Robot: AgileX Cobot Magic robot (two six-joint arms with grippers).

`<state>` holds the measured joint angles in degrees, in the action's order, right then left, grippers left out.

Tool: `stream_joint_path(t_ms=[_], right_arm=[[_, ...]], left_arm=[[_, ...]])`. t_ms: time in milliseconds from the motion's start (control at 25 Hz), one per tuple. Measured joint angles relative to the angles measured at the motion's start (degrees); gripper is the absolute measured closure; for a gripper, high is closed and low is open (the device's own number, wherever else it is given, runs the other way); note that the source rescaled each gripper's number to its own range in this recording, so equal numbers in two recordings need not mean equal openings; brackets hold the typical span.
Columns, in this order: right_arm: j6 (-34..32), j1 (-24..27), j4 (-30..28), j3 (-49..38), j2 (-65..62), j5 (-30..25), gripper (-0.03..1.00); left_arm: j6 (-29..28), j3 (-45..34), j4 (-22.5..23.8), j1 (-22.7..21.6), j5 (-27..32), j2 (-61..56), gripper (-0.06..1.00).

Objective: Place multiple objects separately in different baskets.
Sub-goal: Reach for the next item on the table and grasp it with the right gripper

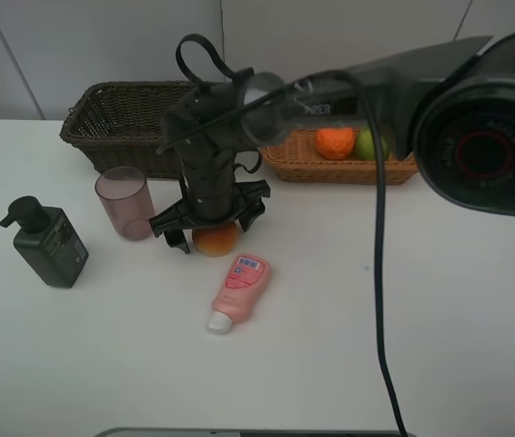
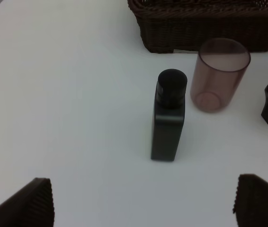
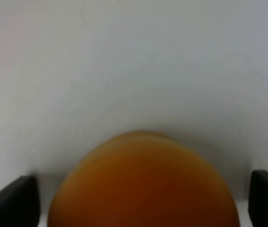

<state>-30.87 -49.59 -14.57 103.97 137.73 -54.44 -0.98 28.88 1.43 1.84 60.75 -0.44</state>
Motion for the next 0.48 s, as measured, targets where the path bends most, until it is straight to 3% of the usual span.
stream_joint_path(t_ms=[80, 120, 240, 480], right_arm=[[0.0, 0.0, 0.3, 0.0, 0.0, 0.0, 0.12], [0.0, 0.0, 0.5, 0.0, 0.0, 0.0, 0.23], [0.0, 0.0, 0.9, 0.0, 0.1, 0.3, 0.85], [0.0, 0.0, 0.9, 0.0, 0.1, 0.3, 0.87]], left_arm=[[0.0, 0.0, 0.0, 0.0, 0.0, 0.0, -0.04], [0.0, 0.0, 0.0, 0.0, 0.0, 0.0, -0.04], [0.0, 0.0, 0.0, 0.0, 0.0, 0.0, -0.04], [0.0, 0.0, 0.0, 0.0, 0.0, 0.0, -0.04]])
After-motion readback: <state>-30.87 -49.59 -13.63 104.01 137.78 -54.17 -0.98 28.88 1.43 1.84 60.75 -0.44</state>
